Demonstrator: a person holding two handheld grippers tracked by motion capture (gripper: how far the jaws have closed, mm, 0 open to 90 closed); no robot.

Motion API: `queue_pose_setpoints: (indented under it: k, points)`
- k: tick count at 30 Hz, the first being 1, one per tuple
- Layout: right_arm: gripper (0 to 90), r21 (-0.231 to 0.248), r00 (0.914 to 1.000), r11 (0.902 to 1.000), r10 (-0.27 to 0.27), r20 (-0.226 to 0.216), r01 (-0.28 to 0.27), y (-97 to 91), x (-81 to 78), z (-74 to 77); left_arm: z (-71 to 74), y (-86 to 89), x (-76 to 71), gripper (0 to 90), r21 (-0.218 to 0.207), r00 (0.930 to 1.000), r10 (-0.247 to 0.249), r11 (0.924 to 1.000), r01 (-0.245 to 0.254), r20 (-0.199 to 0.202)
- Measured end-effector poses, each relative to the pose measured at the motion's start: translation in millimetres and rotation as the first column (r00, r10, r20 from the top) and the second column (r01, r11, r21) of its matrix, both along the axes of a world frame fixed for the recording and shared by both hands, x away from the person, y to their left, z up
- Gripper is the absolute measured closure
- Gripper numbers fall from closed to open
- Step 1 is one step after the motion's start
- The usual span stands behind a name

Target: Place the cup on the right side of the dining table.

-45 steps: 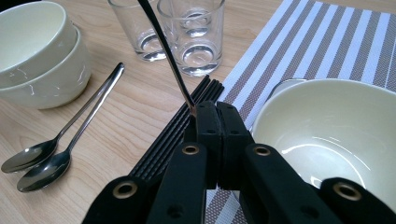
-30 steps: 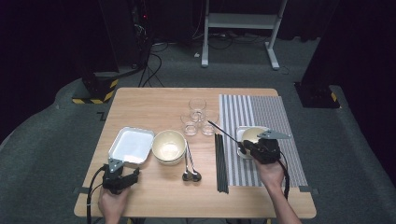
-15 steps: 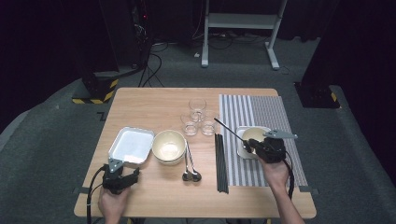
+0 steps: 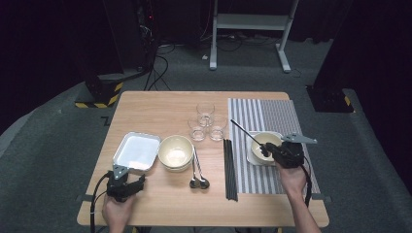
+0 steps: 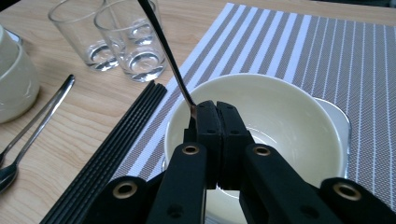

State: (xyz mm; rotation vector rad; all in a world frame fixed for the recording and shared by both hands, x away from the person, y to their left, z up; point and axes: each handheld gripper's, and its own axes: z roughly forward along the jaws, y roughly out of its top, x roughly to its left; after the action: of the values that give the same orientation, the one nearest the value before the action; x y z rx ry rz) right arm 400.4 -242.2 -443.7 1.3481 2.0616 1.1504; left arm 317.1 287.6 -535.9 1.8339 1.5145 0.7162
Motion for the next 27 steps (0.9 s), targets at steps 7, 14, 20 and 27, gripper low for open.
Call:
queue_pose_setpoints:
  k: [7,14,20,27]
  points:
    - [89.5,-0.008,0.9999,0.9998,-0.016,-0.003,0.016,-5.2,2.2,-1.9,0.0,0.0,0.0,26.9,0.000,1.0000,0.000,1.0000,0.000,0.000]
    - [89.5,-0.014,0.9996,0.9995,-0.028,-0.007,0.028,-8.3,4.1,-2.8,0.0,0.0,0.0,26.9,0.000,1.0000,0.000,1.0000,0.000,0.000]
    - [89.5,-0.017,0.9992,0.9991,-0.039,-0.010,0.039,-10.9,5.3,-4.0,0.0,0.0,0.0,26.9,0.000,1.0000,0.000,1.0000,0.000,0.000]
    - [89.5,-0.019,0.9983,0.9983,-0.055,-0.019,0.054,-13.8,8.0,-8.3,0.0,0.0,0.0,26.9,0.000,1.0000,0.000,1.0000,0.000,0.000]
